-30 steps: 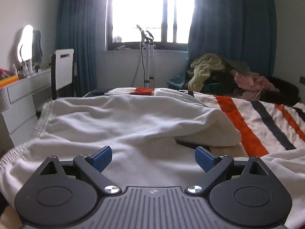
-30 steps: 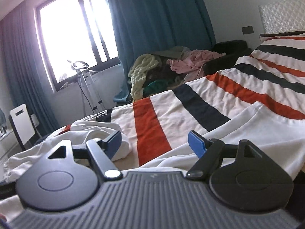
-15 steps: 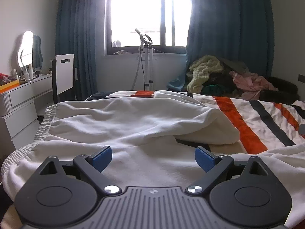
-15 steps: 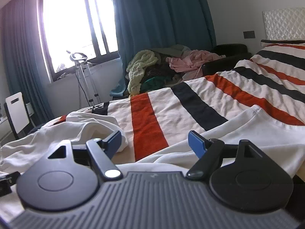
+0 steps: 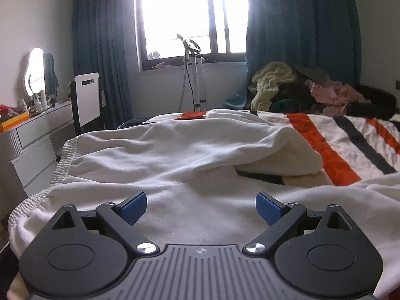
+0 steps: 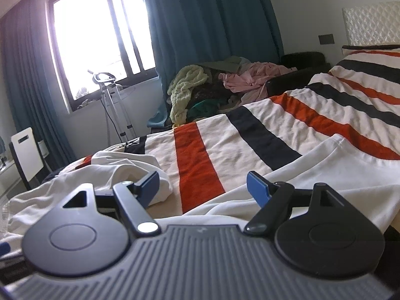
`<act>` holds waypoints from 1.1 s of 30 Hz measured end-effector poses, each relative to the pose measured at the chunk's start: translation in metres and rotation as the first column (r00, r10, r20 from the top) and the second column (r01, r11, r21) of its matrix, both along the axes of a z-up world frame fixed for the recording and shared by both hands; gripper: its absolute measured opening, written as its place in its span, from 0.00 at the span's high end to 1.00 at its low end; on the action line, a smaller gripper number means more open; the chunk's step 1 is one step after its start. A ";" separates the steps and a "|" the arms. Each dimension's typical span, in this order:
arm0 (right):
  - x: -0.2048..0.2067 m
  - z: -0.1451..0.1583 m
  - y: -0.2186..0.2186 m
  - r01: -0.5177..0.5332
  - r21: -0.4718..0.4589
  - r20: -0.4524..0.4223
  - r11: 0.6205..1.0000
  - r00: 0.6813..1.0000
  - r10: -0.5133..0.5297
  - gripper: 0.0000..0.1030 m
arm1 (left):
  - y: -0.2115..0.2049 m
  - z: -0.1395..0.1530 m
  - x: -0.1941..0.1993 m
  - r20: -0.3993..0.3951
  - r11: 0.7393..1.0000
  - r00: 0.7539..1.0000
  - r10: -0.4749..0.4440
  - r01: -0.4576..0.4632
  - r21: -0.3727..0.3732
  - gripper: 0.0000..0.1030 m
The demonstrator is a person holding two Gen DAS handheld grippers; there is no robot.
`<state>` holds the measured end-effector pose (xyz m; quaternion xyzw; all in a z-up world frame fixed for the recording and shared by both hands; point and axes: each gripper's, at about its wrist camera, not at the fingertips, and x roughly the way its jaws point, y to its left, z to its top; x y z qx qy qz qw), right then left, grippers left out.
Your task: Fold clothes
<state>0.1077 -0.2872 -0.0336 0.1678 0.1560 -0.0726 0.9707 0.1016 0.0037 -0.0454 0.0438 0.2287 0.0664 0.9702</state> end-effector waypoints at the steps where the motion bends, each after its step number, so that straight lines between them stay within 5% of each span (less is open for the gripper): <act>1: 0.000 0.001 -0.002 0.002 0.007 0.000 1.000 1.000 -0.002 0.23 | -0.002 -0.001 0.002 -0.005 1.000 1.000 -0.008 0.008 0.010 0.08; 10: -0.001 -0.007 -0.028 0.066 0.042 -0.051 0.997 0.997 -0.063 0.23 | -0.035 0.017 0.072 -0.048 0.981 0.991 -0.125 0.131 0.144 0.08; 15: 0.011 -0.017 -0.047 0.109 0.120 -0.072 0.987 0.992 -0.101 0.23 | -0.074 0.048 0.143 0.030 0.971 0.987 -0.156 0.148 0.185 0.08; 21: 0.030 -0.032 -0.060 0.160 0.160 -0.075 0.974 0.986 -0.149 0.23 | -0.137 0.060 0.251 0.012 0.986 0.990 -0.142 0.141 0.088 0.08; 26: 0.055 -0.055 -0.072 0.214 0.162 -0.113 0.963 0.974 -0.197 0.23 | -0.171 0.025 0.340 -0.133 0.999 0.990 -0.044 0.045 0.003 0.09; 33: 0.086 -0.079 -0.079 0.218 0.187 -0.149 0.958 0.970 -0.192 0.23 | -0.184 -0.048 0.406 -0.334 1.000 0.942 0.014 -0.015 0.000 0.23</act>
